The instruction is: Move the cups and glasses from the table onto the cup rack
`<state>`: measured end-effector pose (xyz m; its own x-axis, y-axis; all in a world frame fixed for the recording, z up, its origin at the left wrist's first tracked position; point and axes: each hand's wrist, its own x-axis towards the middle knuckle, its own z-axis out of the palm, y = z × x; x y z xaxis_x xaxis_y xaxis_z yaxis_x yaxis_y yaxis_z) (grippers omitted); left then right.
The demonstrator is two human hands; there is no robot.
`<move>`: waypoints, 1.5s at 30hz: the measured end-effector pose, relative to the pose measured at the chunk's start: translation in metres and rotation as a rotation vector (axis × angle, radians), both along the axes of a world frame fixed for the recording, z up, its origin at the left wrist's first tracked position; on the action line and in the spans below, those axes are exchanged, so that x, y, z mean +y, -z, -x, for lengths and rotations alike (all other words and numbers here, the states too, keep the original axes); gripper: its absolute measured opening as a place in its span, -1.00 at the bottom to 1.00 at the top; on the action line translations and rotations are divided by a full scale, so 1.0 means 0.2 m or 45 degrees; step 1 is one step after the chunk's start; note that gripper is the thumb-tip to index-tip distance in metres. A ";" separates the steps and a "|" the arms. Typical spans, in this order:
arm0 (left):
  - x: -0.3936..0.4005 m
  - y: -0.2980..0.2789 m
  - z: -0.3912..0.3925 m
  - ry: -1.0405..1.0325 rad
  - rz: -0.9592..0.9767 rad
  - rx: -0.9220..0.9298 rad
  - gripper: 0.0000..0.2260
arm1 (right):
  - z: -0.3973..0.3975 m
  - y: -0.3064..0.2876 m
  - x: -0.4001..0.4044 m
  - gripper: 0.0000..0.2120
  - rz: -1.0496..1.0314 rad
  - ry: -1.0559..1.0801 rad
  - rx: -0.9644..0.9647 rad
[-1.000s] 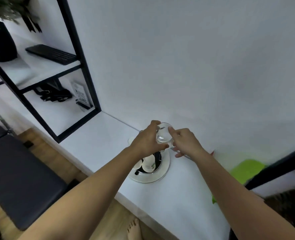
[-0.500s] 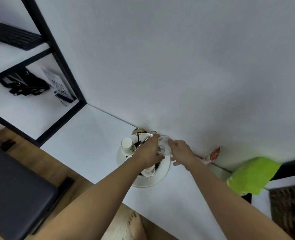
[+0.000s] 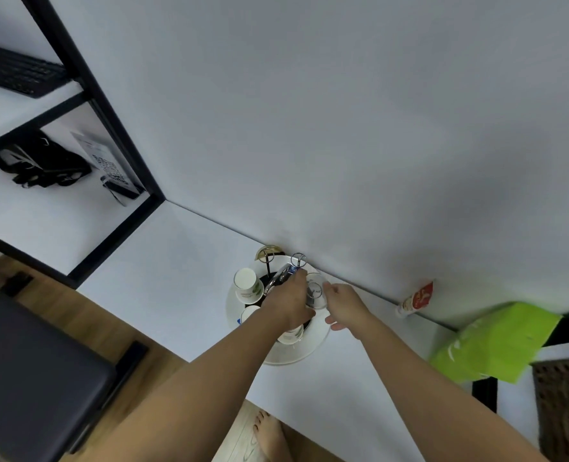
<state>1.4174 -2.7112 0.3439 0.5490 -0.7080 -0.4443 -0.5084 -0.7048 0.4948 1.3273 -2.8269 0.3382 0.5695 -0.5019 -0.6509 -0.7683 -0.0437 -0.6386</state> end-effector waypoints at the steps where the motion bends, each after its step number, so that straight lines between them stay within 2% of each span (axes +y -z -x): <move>1: 0.00 0.00 0.00 0.002 -0.009 0.002 -0.29 | 0.00 0.01 0.00 -0.62 -0.012 -0.004 0.005; 4: 0.01 0.03 0.01 -0.007 -0.006 0.009 -0.27 | 0.01 0.04 0.00 -0.60 -0.030 -0.030 0.023; 8: 0.02 0.05 0.02 -0.041 -0.004 0.013 -0.36 | 0.02 0.08 0.00 -0.51 -0.025 -0.071 0.031; 13: 0.01 0.03 0.03 -0.038 0.029 0.023 -0.20 | 0.04 0.06 0.00 -0.44 0.014 -0.111 0.017; 16: 0.00 -0.01 0.05 -0.026 0.037 -0.010 -0.26 | 0.04 0.03 -0.02 -0.41 0.153 -0.205 0.007; 21: -0.04 -0.16 0.06 0.003 0.049 -0.145 -0.39 | 0.03 -0.14 -0.06 -0.50 0.339 -0.260 -0.128; 25: -0.05 -0.39 0.06 -0.045 0.268 -0.197 -0.44 | 0.02 -0.36 -0.10 -0.52 0.434 -0.253 -0.296; 30: -0.02 -0.73 0.04 -0.196 0.622 -0.413 -0.46 | 0.04 -0.73 -0.11 -0.54 0.578 -0.215 -0.594; 35: 0.06 -1.11 0.10 -0.277 0.957 -0.523 -0.38 | 0.11 -1.13 -0.07 -0.46 0.695 -0.179 -0.955; 39: 0.16 -1.32 0.21 -0.314 1.087 -0.542 -0.35 | 0.20 -1.33 0.01 -0.38 0.719 -0.215 -1.122; 45: 0.34 -1.38 0.39 -0.410 1.127 -0.615 -0.41 | 0.30 -1.40 0.18 -0.45 0.674 -0.270 -1.267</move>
